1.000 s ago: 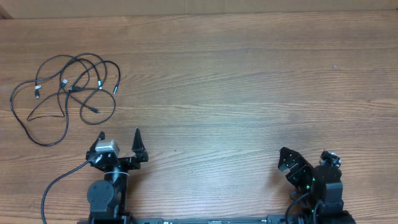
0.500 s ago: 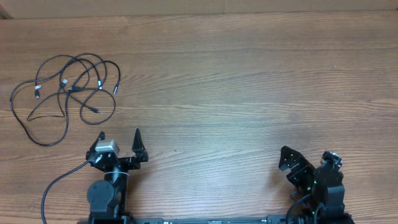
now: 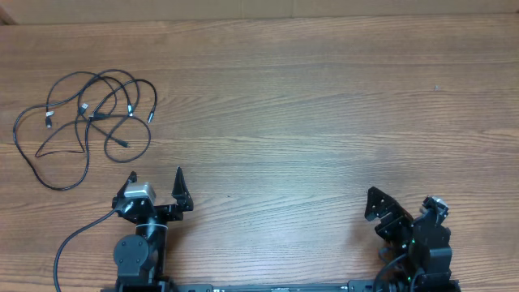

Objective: Untangle cables

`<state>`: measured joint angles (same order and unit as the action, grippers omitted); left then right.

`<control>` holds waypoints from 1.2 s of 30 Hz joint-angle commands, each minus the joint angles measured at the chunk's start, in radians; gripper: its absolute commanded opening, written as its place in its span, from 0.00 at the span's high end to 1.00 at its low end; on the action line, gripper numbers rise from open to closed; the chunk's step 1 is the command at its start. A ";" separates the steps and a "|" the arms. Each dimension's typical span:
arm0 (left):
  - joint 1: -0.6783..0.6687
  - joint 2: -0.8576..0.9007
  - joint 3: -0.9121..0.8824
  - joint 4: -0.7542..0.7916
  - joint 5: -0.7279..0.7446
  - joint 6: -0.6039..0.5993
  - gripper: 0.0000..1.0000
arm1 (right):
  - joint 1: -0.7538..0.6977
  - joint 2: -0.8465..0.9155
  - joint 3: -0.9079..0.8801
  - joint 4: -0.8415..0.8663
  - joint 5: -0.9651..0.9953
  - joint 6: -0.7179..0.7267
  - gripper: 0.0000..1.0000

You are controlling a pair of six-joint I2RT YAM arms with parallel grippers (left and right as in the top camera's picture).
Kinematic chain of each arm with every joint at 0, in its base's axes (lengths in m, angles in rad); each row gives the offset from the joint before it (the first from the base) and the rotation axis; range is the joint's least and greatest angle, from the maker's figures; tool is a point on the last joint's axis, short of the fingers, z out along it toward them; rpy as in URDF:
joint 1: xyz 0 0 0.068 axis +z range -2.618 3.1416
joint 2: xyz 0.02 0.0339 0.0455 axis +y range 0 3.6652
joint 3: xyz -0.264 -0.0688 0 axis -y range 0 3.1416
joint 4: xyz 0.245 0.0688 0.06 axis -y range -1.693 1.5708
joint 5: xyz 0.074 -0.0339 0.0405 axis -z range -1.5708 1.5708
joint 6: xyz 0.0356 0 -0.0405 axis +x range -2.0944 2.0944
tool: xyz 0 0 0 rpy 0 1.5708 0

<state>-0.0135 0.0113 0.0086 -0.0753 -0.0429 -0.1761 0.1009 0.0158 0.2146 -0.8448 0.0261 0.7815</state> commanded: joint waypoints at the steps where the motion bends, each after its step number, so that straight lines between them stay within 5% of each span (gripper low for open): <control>1: -0.007 -0.004 -0.004 0.002 -0.016 0.023 0.01 | 0.006 -0.013 -0.012 0.045 0.002 -0.004 0.00; 17: -0.007 -0.004 -0.004 0.002 -0.016 0.023 0.00 | 0.001 -0.013 -0.158 0.659 0.003 -0.004 0.00; 36: -0.007 -0.004 -0.004 0.002 -0.016 0.023 0.00 | 0.002 -0.013 -0.178 0.705 0.002 -0.004 0.00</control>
<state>-0.0135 0.0113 0.0086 -0.0753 -0.0429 -0.1761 0.1005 0.0128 0.0448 -0.1490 0.0261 0.7815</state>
